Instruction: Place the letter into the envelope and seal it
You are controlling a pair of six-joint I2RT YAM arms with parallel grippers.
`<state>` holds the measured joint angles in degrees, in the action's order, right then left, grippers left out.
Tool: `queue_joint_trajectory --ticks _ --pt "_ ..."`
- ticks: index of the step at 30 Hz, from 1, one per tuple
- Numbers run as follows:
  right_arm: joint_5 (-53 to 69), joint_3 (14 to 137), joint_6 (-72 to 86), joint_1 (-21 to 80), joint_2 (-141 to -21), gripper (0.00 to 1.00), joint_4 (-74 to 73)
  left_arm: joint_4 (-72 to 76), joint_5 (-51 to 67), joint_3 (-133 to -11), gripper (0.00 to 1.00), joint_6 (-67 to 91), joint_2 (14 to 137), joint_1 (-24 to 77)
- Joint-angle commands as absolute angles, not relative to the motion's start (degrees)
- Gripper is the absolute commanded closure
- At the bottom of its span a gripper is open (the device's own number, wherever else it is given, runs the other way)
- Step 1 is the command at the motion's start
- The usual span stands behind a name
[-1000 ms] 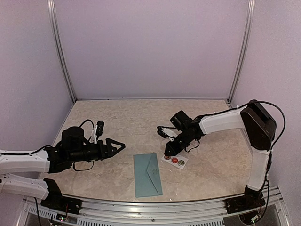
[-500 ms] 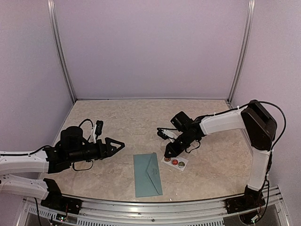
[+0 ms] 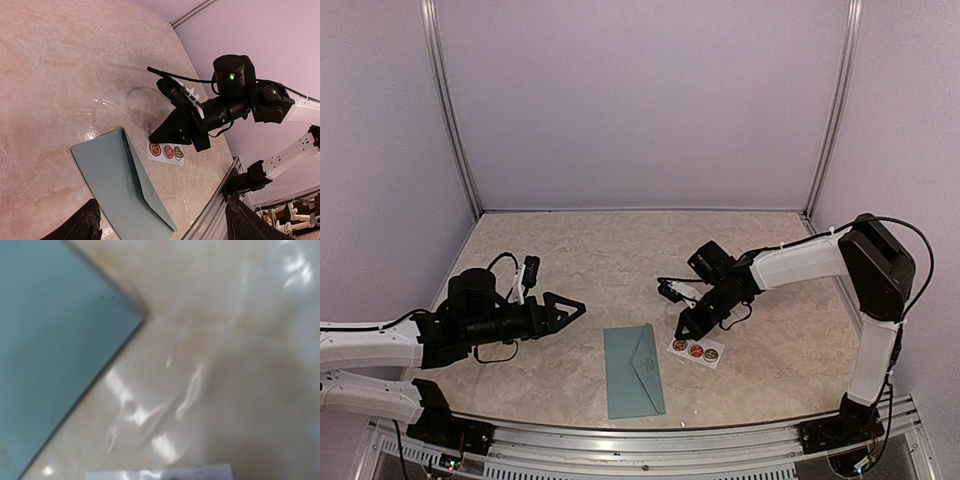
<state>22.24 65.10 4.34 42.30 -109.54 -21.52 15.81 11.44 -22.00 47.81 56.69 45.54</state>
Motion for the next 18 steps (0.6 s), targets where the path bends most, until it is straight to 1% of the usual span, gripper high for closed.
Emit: queue_joint_trajectory --ticks 1,10,13,16,17,18 --pt "25.4 62.6 5.3 42.0 -106.0 1.0 -22.6 16.8 10.5 -21.8 0.19 48.1 55.6 46.1" --pt "33.5 58.5 9.2 41.9 -98.9 1.0 -17.3 17.0 10.6 -22.6 0.19 47.7 55.7 46.5" --pt "33.1 57.5 10.3 42.0 -97.4 1.0 -16.5 17.3 10.8 -23.1 0.19 47.3 56.6 47.0" --pt "27.9 56.8 10.9 41.9 -97.1 1.0 -16.9 18.3 10.9 -23.3 0.19 47.4 57.8 47.7" --pt "26.2 56.6 10.8 41.8 -97.3 0.95 -17.1 18.6 11.0 -23.4 0.19 47.5 58.2 47.9" --pt "25.1 56.3 10.9 41.6 -97.8 0.87 -17.2 18.9 11.0 -23.5 0.19 47.5 58.7 48.2"
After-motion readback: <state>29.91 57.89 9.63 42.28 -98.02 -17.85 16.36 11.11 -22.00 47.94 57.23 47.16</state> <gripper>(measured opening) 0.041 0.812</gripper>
